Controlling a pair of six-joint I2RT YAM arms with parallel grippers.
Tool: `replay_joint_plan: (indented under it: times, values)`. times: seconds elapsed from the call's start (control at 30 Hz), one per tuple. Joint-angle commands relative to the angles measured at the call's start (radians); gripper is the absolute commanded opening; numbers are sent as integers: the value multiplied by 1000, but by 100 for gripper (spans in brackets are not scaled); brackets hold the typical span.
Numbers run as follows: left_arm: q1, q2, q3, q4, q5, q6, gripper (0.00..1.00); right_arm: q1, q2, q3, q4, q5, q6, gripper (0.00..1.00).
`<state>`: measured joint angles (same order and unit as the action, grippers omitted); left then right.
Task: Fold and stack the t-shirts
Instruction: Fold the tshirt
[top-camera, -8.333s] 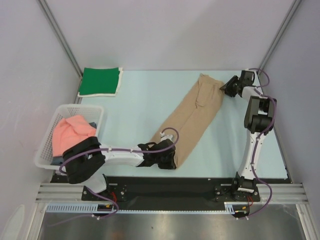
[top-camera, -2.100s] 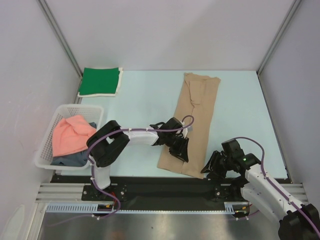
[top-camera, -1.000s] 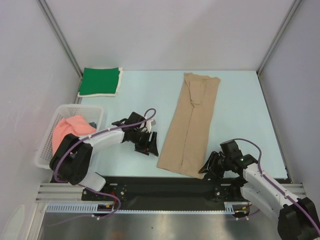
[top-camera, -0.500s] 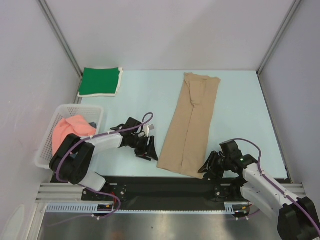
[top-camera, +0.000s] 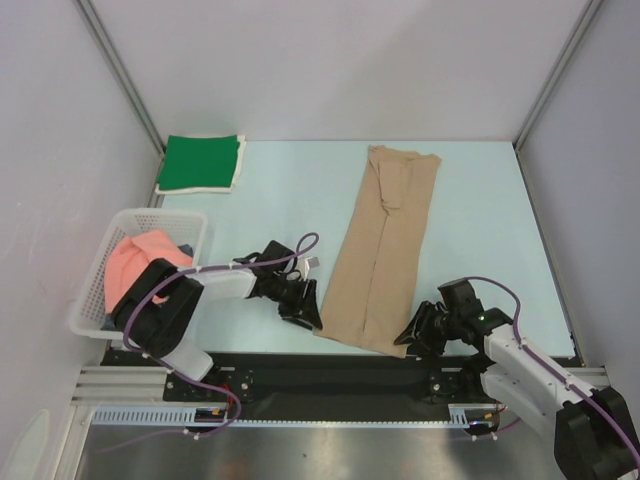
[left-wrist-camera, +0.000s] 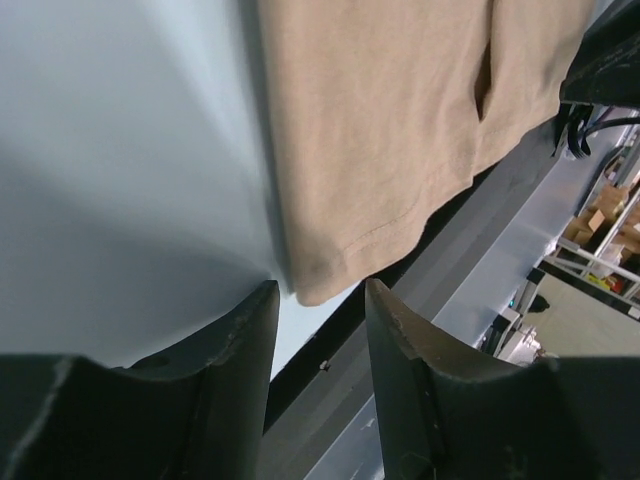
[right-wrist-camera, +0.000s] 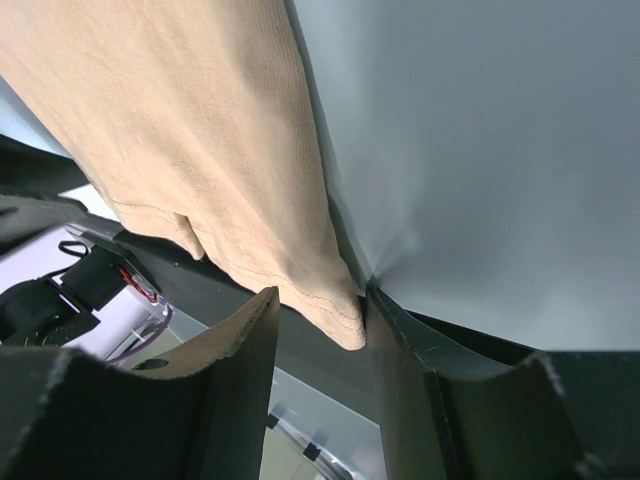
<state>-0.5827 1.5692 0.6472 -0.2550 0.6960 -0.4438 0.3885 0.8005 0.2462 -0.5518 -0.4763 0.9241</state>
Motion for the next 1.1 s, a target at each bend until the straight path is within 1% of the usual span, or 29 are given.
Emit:
replay_joint_plan:
  times: [0.0, 0.07, 0.17, 0.3, 0.53, 0.57, 0.6, 0.63, 0.67, 0.73, 0.77, 0.8, 0.83, 0.87, 0.9, 0.97, 1.0, 1.03, 1.07]
  values:
    - [-54, 22, -4, 45, -4, -24, 47, -2, 17, -12, 24, 16, 1, 46]
    - [-55, 25, -15, 63, -10, -44, 47, -2, 25, -15, 33, 15, -1, 46]
    - [-55, 31, -24, 59, -30, -47, 43, 0, 31, -16, 39, 13, -1, 46]
    - [-55, 37, -26, 59, -43, -36, 40, 0, 28, -25, 44, 10, 1, 43]
    - [-55, 61, -14, 45, -64, -29, 26, 6, 25, -42, 58, -4, 18, 37]
    - [-55, 61, -12, 39, -67, -26, 16, 6, 25, -44, 62, -5, 19, 34]
    - [-57, 57, 2, 34, -72, -21, 6, 6, 25, -45, 66, -7, 21, 13]
    - [-55, 46, 11, 31, -73, -19, 0, 6, 23, -35, 64, -4, 22, 0]
    - [-57, 34, 25, 13, -79, -22, 0, 6, 16, -27, 67, 5, 42, 0]
    - [-55, 3, 101, -19, -98, -22, 0, -2, -15, -9, 91, 22, 67, 0]
    - [-55, -1, 136, -61, -102, -22, 0, -28, -23, 16, 102, 24, 85, 0]
    - [-55, 3, 217, -79, -105, -22, 0, -46, -14, 34, 105, 28, 84, 0]
    - [-54, 20, 261, -93, -108, -26, 0, -68, 3, 54, 102, 27, 73, 0]
    - [-51, 35, 346, -108, -110, -29, 0, -118, 49, 109, 90, 31, 32, 0]
    - [-49, 54, 391, -115, -113, -30, 0, -143, 86, 138, 69, 33, 4, 0]
    - [-33, 139, 478, -125, -113, -33, 0, -209, 158, 200, 61, 16, -54, 0]
    - [-25, 173, 567, -127, -110, -39, 0, -283, 205, 258, 61, -13, -112, 0]
    - [-17, 249, 612, -128, -101, -44, 0, -315, 295, 298, 67, -25, -138, 0]
    - [-2, 282, 656, -128, -90, -47, 0, -342, 355, 339, 61, -36, -171, 0]
